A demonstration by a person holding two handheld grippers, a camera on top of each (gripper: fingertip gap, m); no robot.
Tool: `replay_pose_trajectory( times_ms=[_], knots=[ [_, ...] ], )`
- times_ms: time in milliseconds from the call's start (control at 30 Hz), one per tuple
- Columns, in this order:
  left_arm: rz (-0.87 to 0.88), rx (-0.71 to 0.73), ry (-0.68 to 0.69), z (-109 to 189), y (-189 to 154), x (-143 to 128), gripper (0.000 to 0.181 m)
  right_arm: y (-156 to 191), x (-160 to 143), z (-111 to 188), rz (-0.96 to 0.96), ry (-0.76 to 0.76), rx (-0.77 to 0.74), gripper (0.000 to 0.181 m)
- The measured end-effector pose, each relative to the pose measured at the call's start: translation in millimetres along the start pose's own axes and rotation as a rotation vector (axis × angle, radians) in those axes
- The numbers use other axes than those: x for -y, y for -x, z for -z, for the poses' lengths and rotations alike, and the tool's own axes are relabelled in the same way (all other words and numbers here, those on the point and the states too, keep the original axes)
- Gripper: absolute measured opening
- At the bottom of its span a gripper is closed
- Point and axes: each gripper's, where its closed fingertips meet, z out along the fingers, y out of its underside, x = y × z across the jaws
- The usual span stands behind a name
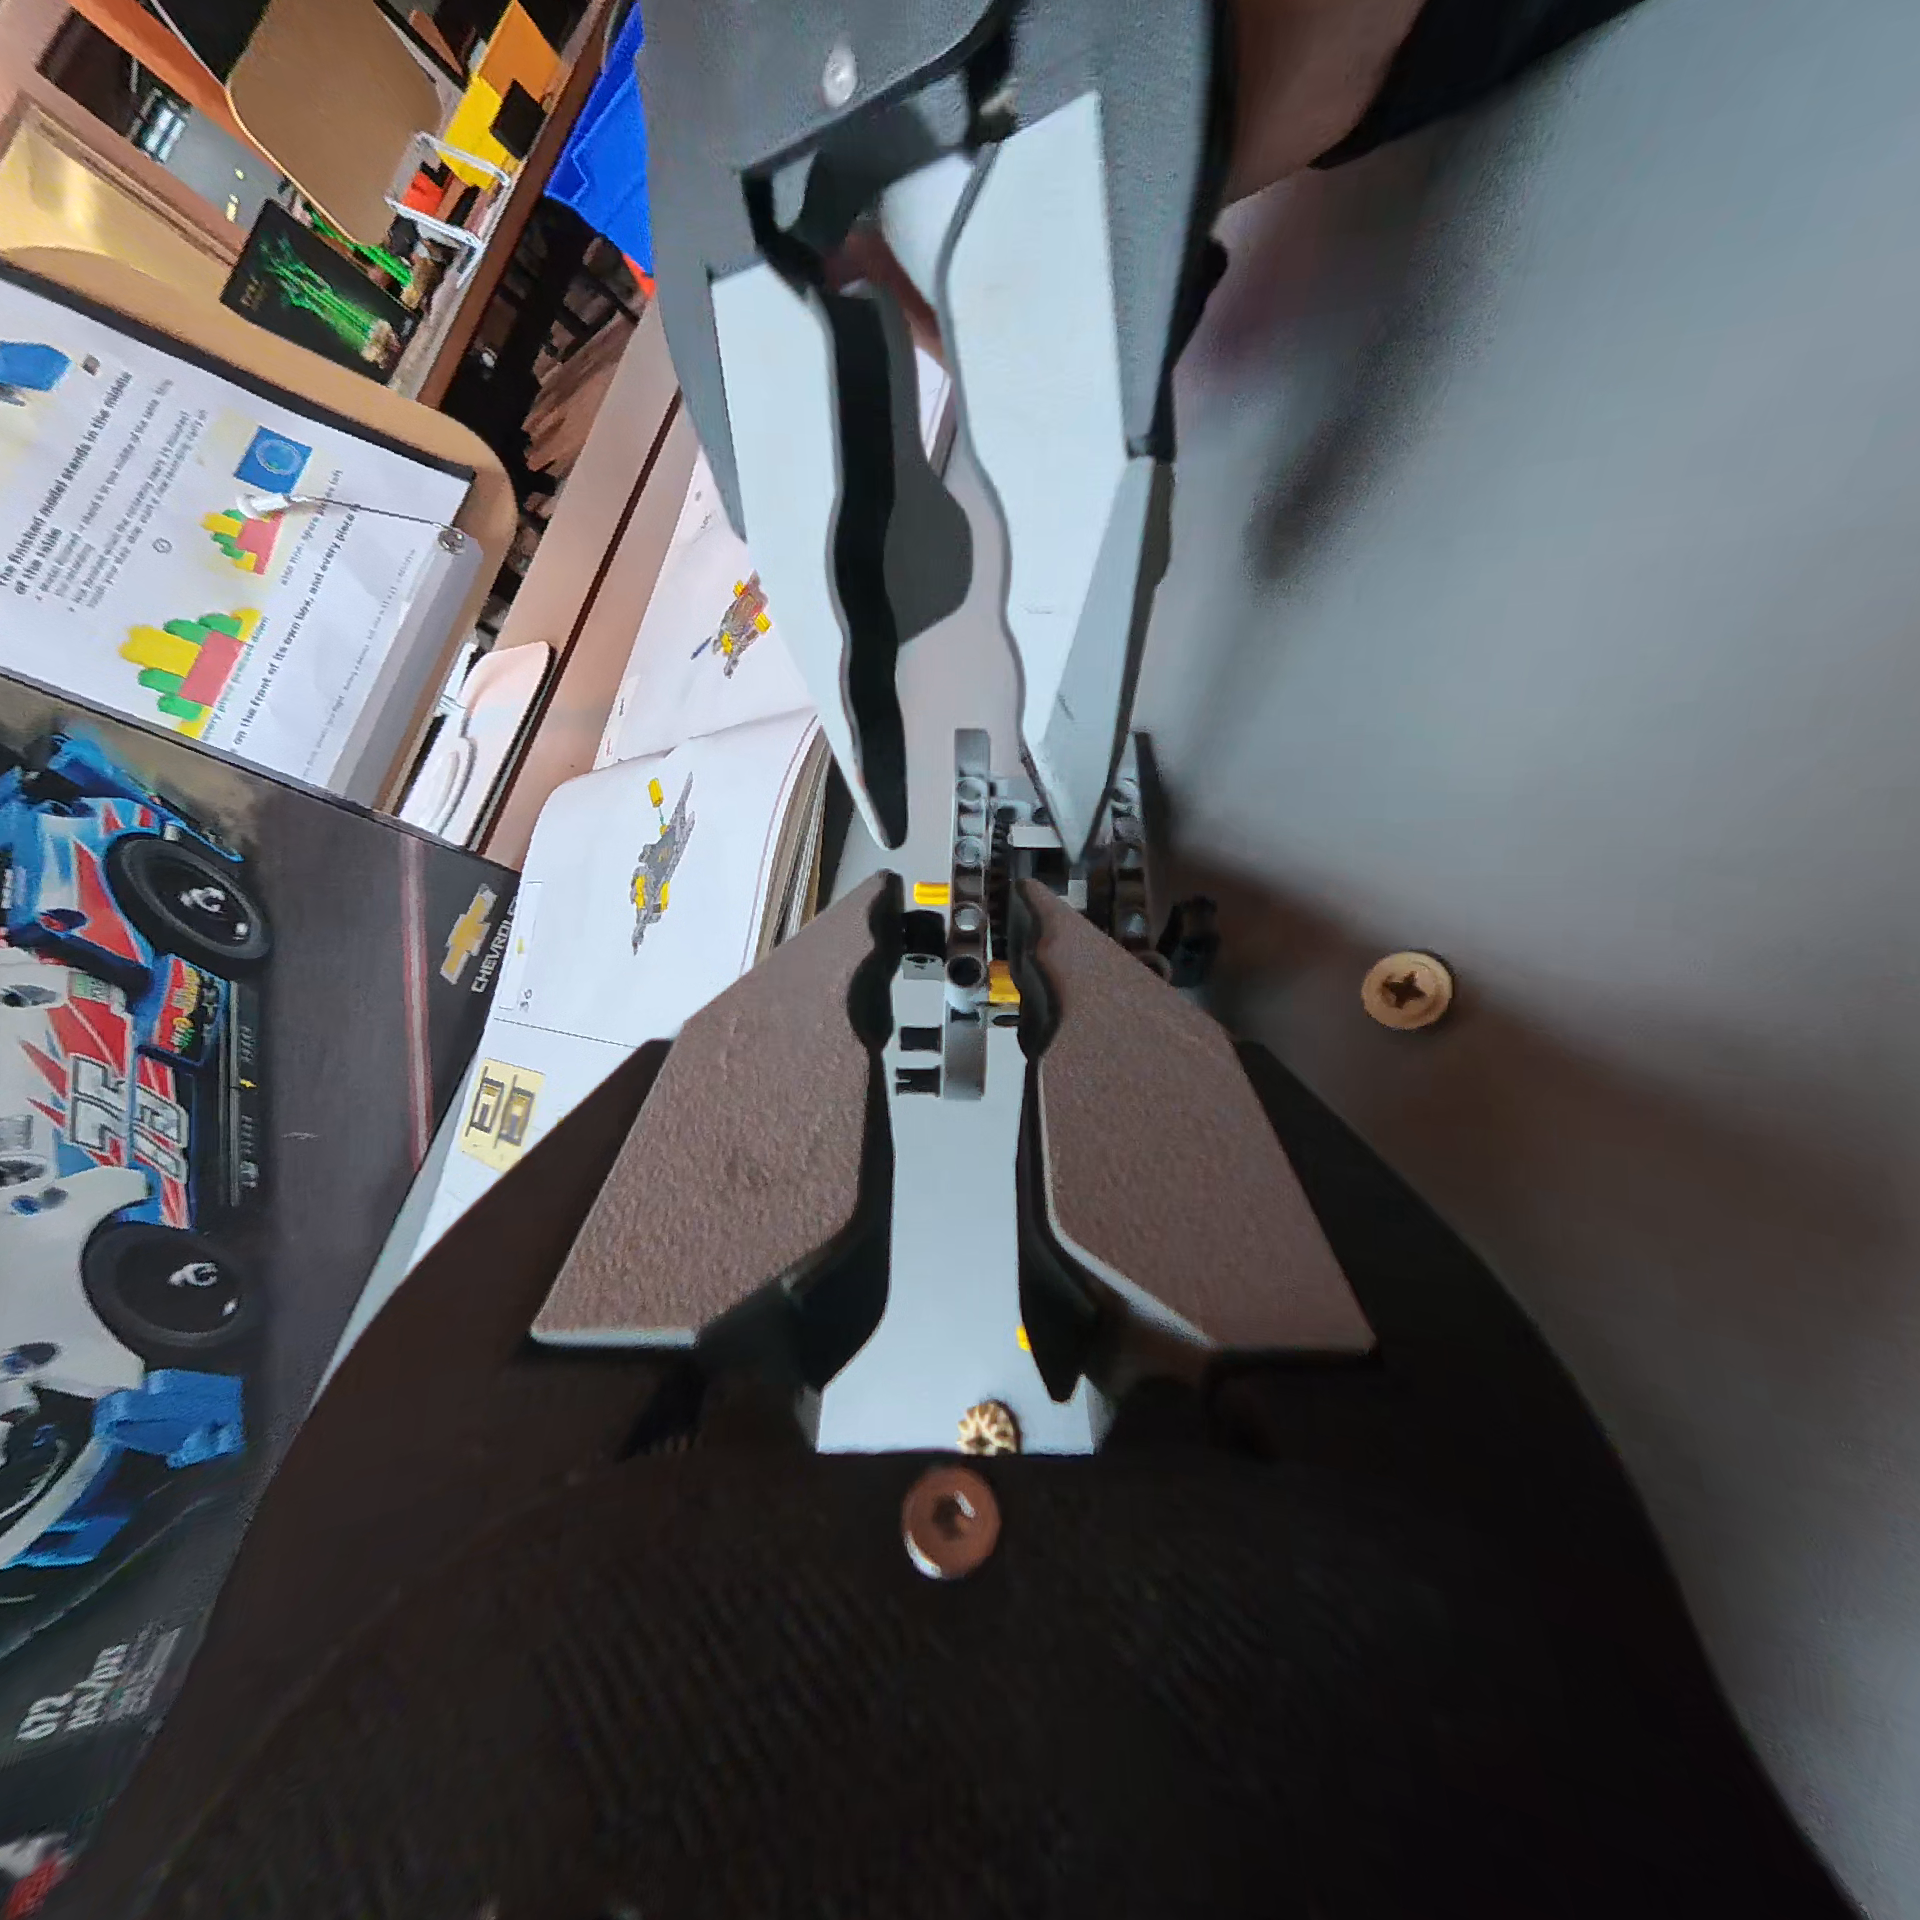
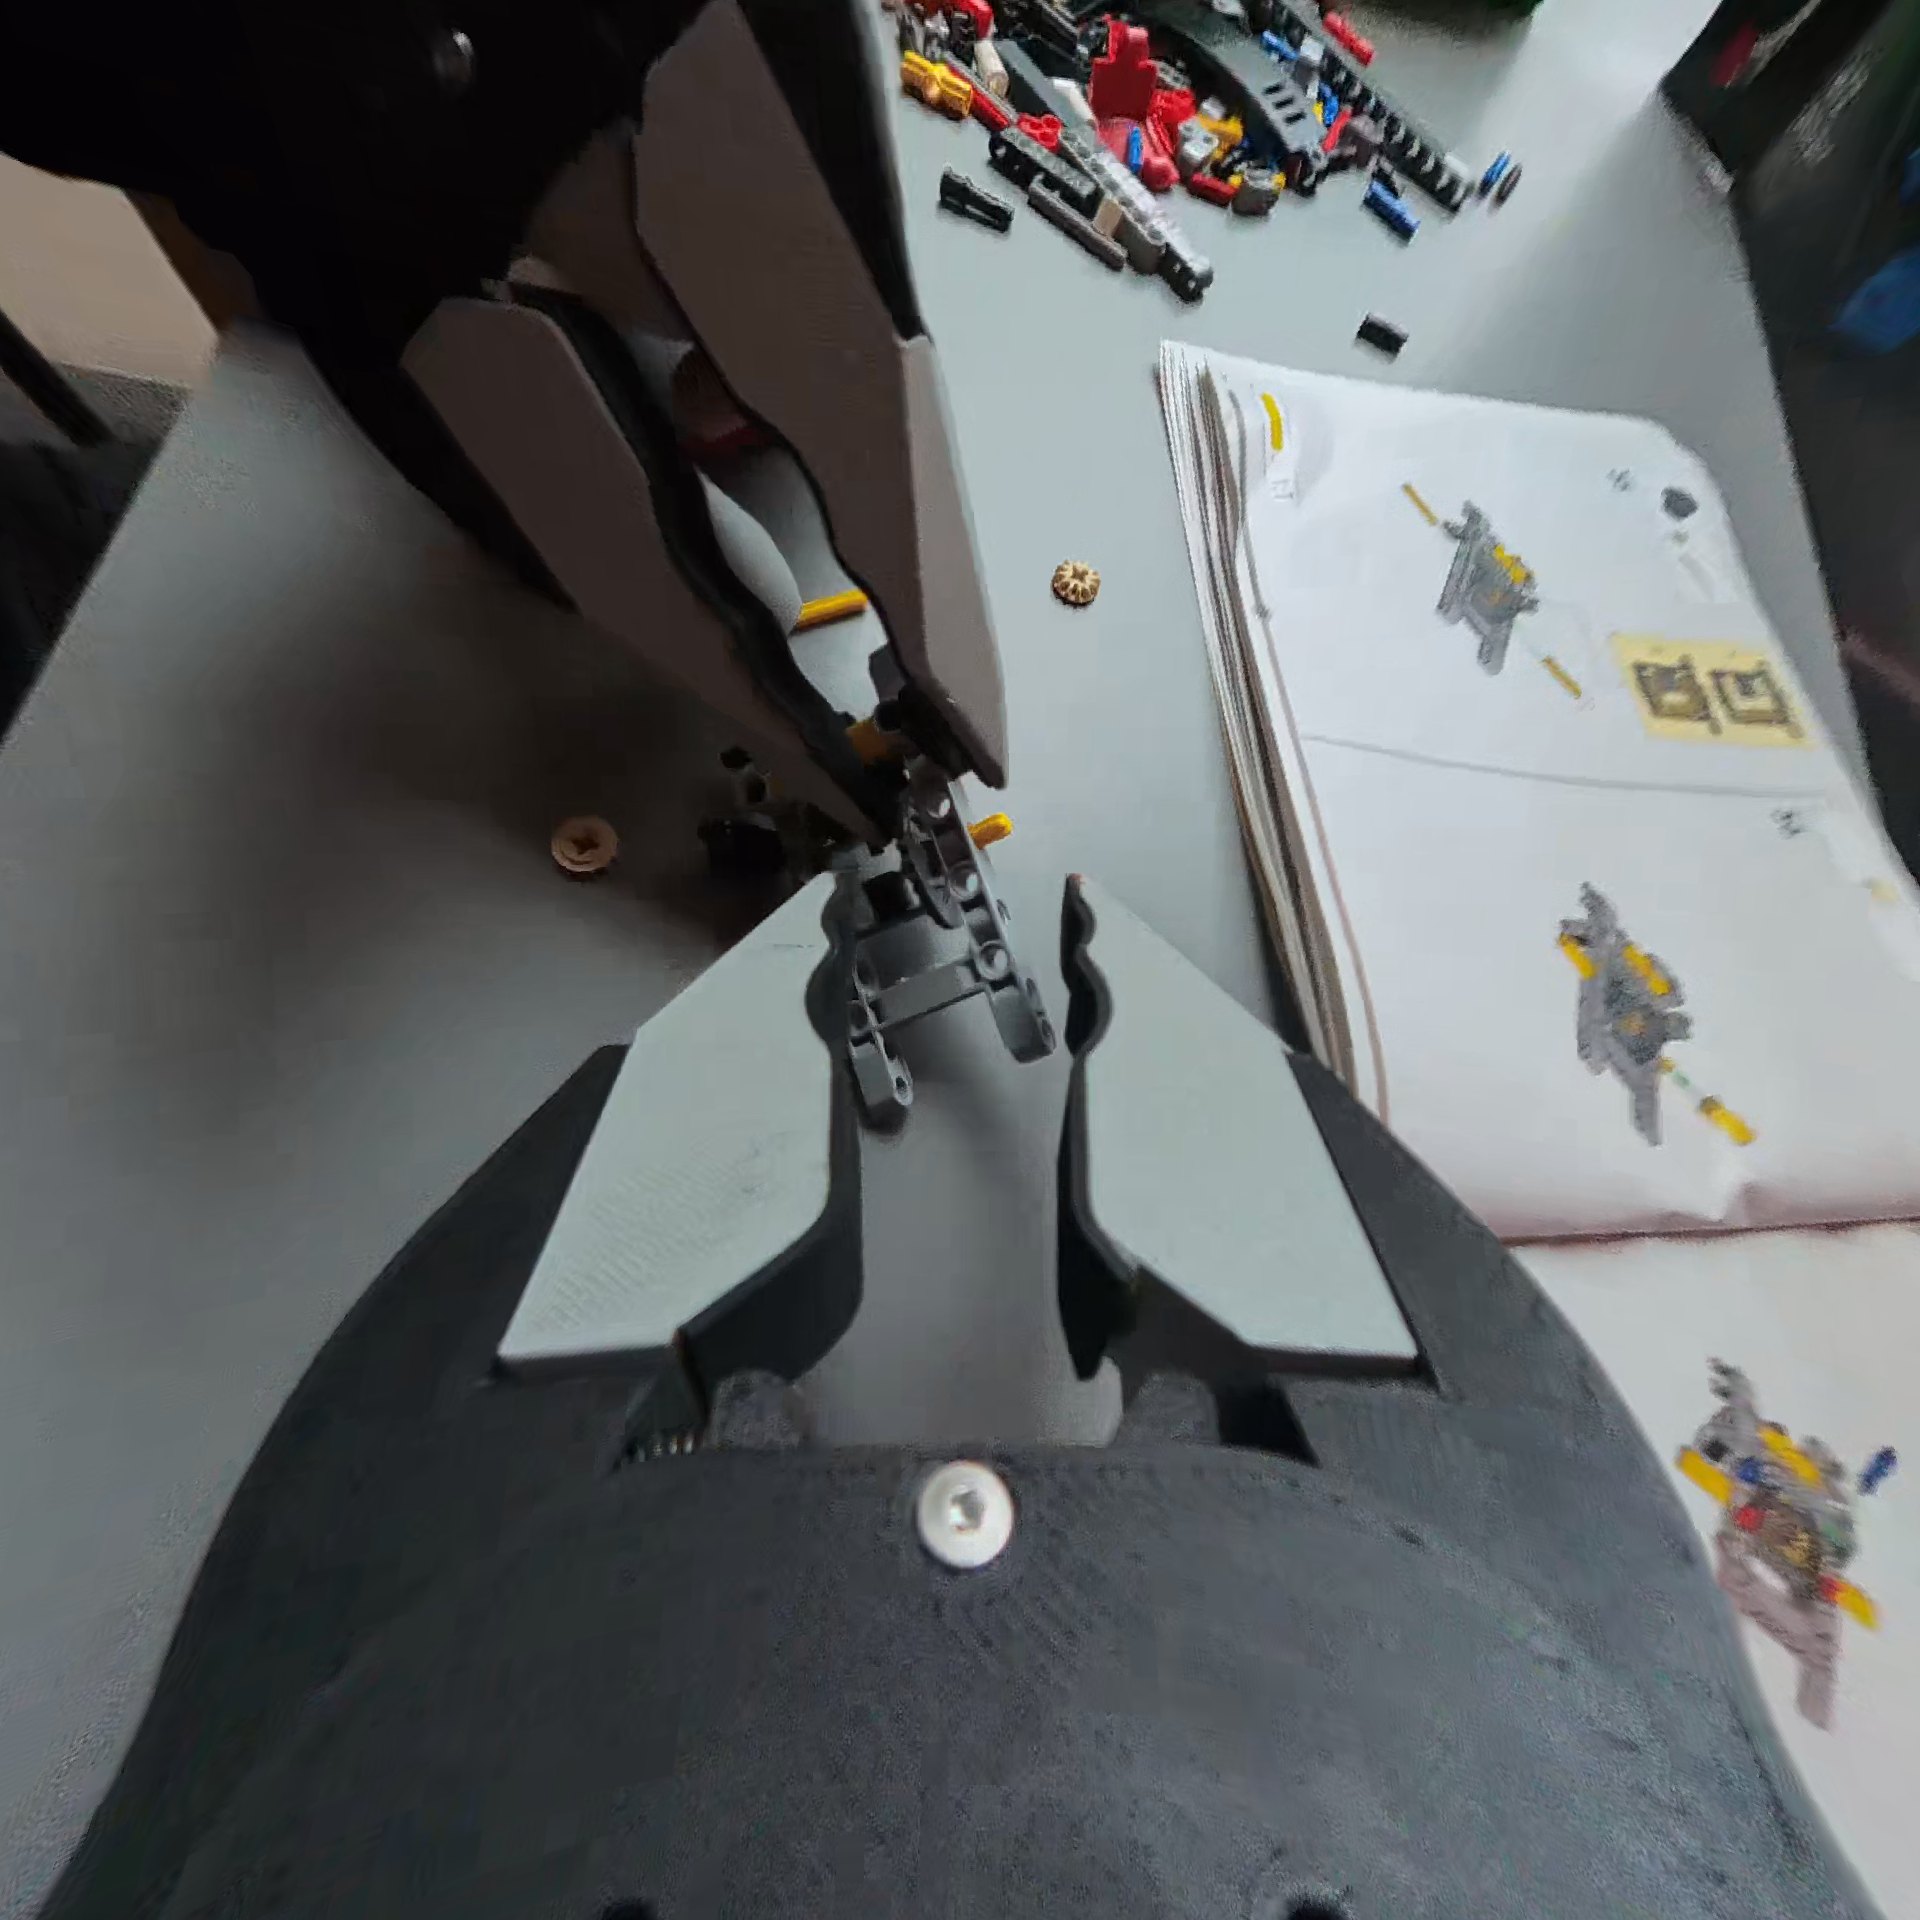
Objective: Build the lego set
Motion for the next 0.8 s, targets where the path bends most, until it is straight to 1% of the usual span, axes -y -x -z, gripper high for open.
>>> replay_pose_trajectory(
  times_ms=[67,167,267,400,500,533,567,633,800],
  knots=[
    [0.028,-0.019,-0.013,1,0,0,0.016,1,2,0,0.069,0.011,-0.042,0.028],
    [0.049,-0.033,-0.02,1,0,-1,0.016,2,-2,-3,0.107,0.043,-0.059,0.019],
    [0.058,-0.038,-0.023,1,0,-2,0.015,1,1,-3,0.103,0.028,-0.063,0.018],
    [0.063,-0.044,-0.026,0,-1,-1,0.015,3,4,-2,0.07,-0.004,-0.026,0.011],
    [0.073,-0.049,-0.028,0,-1,-2,0.015,2,3,-5,0.079,0.002,-0.017,0.012],
    [0.077,-0.051,-0.026,0,-1,-3,0.016,1,2,-7,0.085,0.014,-0.025,0.025],
    [0.083,-0.056,-0.026,0,-1,-3,0.016,0,0,-9,0.086,0.021,-0.033,0.031],
    [0.101,-0.059,-0.023,0,0,-5,0.016,4,1,-11,0.093,0.023,-0.012,0.019],
    [0.125,-0.075,-0.016,-1,1,-7,0.016,2,1,-12,0.053,0.019,0.0,0.016]
  ],
)
